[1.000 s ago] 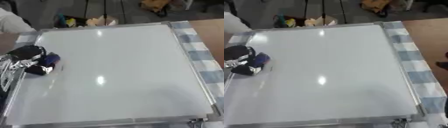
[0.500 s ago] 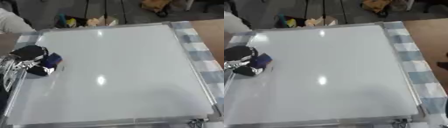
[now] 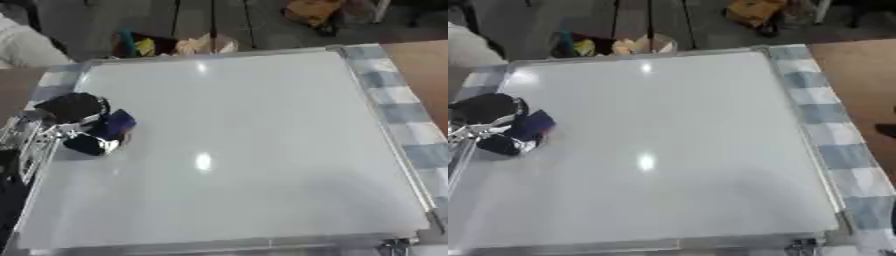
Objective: Wipe the whiteboard clean with a brush.
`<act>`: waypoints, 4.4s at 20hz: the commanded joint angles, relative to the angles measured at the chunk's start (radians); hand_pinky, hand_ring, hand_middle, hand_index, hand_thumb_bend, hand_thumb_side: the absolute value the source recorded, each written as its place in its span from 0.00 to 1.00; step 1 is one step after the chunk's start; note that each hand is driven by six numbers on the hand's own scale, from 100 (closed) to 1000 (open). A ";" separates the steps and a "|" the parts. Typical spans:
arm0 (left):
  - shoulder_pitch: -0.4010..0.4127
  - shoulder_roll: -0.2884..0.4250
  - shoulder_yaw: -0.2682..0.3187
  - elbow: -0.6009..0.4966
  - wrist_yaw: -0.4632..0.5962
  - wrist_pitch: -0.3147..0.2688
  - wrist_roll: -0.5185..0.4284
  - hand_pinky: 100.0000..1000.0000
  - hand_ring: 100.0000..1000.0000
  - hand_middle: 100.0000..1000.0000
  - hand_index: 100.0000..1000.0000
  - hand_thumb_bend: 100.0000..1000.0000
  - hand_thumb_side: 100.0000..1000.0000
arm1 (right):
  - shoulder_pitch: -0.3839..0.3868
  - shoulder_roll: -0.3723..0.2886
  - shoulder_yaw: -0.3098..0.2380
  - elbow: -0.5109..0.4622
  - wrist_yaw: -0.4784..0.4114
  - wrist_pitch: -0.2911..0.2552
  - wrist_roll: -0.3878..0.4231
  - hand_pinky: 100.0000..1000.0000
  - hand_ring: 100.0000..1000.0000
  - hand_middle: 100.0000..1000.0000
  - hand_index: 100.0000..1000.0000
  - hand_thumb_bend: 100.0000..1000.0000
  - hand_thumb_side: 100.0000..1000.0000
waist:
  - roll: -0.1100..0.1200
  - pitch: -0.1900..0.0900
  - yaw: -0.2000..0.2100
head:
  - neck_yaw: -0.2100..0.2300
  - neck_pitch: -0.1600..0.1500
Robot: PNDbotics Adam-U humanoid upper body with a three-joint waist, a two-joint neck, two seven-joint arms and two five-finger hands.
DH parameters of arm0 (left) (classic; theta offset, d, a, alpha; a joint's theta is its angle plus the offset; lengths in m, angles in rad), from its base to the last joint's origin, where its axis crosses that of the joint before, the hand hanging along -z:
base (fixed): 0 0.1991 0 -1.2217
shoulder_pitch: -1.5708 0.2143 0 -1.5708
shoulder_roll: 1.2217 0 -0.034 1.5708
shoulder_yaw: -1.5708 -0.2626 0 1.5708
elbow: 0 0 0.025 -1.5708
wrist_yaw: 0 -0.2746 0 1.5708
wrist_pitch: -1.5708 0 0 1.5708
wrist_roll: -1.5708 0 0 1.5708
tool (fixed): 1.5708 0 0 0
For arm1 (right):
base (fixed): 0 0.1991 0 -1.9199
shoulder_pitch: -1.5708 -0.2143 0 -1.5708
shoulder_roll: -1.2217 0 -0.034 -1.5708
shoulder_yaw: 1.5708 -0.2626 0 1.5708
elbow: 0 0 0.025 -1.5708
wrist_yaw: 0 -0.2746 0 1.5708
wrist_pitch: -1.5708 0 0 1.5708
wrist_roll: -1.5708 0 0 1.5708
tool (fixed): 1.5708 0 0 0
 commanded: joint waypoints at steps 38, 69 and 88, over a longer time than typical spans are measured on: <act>0.037 -0.061 -0.112 -0.143 0.086 -0.107 -0.150 0.28 0.45 0.28 0.17 0.00 0.61 | -0.002 -0.017 -0.003 -0.020 -0.005 -0.007 -0.013 0.69 0.84 0.59 0.79 0.00 0.79 | -0.014 -0.016 0.007 | 0.005 -0.008; 0.048 0.050 0.015 0.009 0.079 0.002 -0.105 0.28 0.45 0.28 0.18 0.00 0.65 | 0.010 -0.012 -0.002 -0.020 0.014 -0.015 -0.024 0.69 0.84 0.58 0.79 0.00 0.79 | -0.018 -0.020 0.007 | 0.001 -0.010; 0.056 0.092 0.074 0.054 0.075 0.089 -0.027 0.27 0.44 0.28 0.18 0.00 0.59 | 0.011 -0.013 0.001 -0.020 0.018 -0.016 -0.025 0.68 0.84 0.58 0.79 0.00 0.79 | -0.018 -0.020 0.015 | -0.001 -0.014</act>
